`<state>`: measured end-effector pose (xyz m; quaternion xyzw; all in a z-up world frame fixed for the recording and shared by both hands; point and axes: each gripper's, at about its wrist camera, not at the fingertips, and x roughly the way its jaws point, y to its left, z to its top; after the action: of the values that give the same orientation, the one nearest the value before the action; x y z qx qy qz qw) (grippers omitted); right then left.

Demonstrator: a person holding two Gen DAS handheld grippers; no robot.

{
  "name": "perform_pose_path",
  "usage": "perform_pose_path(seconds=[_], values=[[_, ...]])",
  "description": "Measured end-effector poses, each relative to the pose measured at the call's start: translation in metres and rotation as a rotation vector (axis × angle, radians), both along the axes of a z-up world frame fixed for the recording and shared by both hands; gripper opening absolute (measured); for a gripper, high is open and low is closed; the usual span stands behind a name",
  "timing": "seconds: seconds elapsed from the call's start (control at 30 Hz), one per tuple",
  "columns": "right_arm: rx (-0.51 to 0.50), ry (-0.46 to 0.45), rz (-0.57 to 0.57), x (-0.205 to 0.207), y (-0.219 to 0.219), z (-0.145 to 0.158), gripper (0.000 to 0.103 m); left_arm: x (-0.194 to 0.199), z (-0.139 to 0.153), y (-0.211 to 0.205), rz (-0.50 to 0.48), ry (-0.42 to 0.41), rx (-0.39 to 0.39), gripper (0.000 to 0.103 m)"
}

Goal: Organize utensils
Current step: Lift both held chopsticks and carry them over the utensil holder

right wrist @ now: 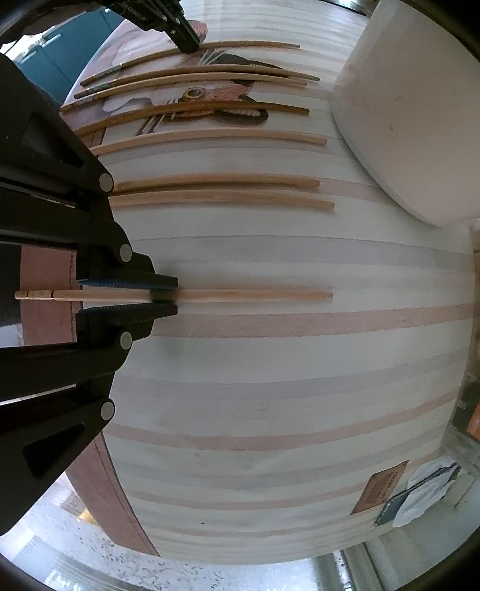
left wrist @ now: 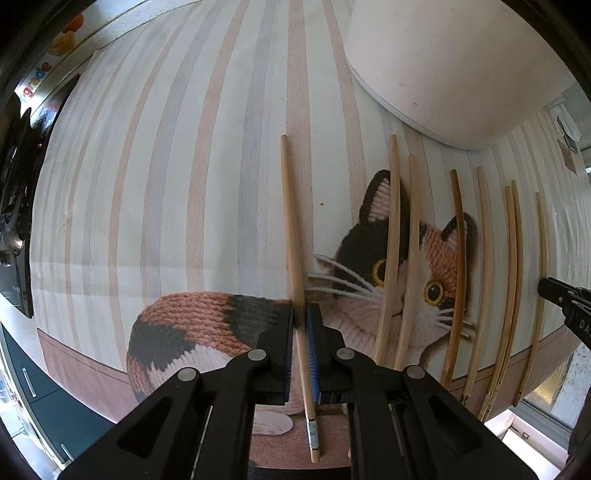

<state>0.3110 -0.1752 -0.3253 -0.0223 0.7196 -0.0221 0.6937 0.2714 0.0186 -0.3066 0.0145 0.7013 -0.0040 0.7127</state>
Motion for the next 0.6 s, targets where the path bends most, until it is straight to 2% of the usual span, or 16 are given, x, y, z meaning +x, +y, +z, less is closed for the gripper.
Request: perform_pose_path(seconds=[0.13, 0.23, 0.33, 0.6], values=[[-0.01, -0.008, 0.002, 0.005, 0.002, 0.0, 0.009, 0.003, -0.001, -0.001, -0.013, 0.003, 0.01, 0.006], [0.027, -0.028, -0.051, 0.0, -0.005, 0.001, 0.007, 0.004, -0.002, -0.002, -0.012, 0.001, 0.004, 0.005], [0.075, -0.047, -0.113, -0.007, -0.02, 0.007, 0.007, 0.002, 0.002, -0.001, -0.019, -0.024, 0.032, 0.004], [0.08, -0.185, -0.144, -0.007, -0.034, 0.051, 0.007, 0.004, 0.051, 0.011, 0.043, -0.162, 0.041, 0.004]])
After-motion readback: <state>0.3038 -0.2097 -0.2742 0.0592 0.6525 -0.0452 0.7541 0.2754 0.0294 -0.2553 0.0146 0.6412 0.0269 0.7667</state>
